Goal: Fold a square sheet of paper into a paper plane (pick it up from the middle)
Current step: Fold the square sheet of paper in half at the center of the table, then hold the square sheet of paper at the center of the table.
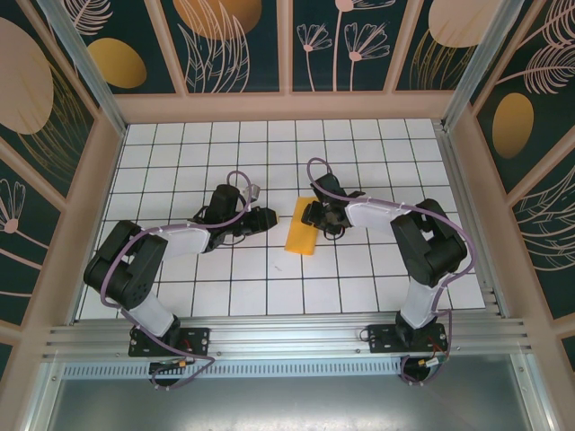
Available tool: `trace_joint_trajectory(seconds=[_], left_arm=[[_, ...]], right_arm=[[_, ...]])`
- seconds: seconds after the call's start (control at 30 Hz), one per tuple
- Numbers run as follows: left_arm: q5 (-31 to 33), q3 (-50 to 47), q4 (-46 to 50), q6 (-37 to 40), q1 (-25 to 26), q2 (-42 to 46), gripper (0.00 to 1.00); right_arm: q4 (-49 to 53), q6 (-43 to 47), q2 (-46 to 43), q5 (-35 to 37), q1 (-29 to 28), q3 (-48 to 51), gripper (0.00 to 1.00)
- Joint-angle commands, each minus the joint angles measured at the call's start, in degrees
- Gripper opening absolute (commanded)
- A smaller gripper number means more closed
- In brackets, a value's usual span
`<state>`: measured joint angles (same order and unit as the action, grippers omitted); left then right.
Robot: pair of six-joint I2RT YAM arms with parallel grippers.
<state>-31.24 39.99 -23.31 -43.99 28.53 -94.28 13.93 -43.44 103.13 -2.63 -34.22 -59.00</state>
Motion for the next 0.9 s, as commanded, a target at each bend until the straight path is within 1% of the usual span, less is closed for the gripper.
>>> trace_joint_trajectory(seconds=[0.0, 0.27, 0.4, 0.5, 0.67, 0.77, 0.87], left_arm=[[-1.5, 1.8, 0.9, 1.0, 0.4, -1.1, 0.28], [-0.2, 4.1, 4.5, 2.5, 0.6, -2.7, 0.26], [1.9, 7.1, 8.2, 3.6, 1.9, -3.6, 0.26], [3.8, 10.2, 12.0, 4.6, 3.3, -7.0, 0.27], [5.7, 14.1, 14.8, 4.9, 5.0, -10.4, 0.25], [5.7, 15.4, 15.3, 4.9, 5.6, -12.1, 0.22], [5.1, 18.2, 15.4, 4.7, 5.9, -13.8, 0.21]], right_arm=[[0.5, -0.1, 1.7, 0.3, 0.2, 0.5, 0.57], [1.8, -0.1, 2.2, 1.2, 0.2, 0.4, 0.57], [1.8, -0.4, 2.6, 1.4, 0.2, 0.6, 0.57], [2.0, -0.4, 2.9, 1.4, 0.2, 0.6, 0.57], [2.1, -0.4, 2.8, 1.5, 0.3, 1.0, 0.57], [2.0, -0.4, 2.8, 1.5, 0.2, 1.1, 0.57], [2.0, -0.4, 2.8, 1.6, 0.2, 1.3, 0.57]])
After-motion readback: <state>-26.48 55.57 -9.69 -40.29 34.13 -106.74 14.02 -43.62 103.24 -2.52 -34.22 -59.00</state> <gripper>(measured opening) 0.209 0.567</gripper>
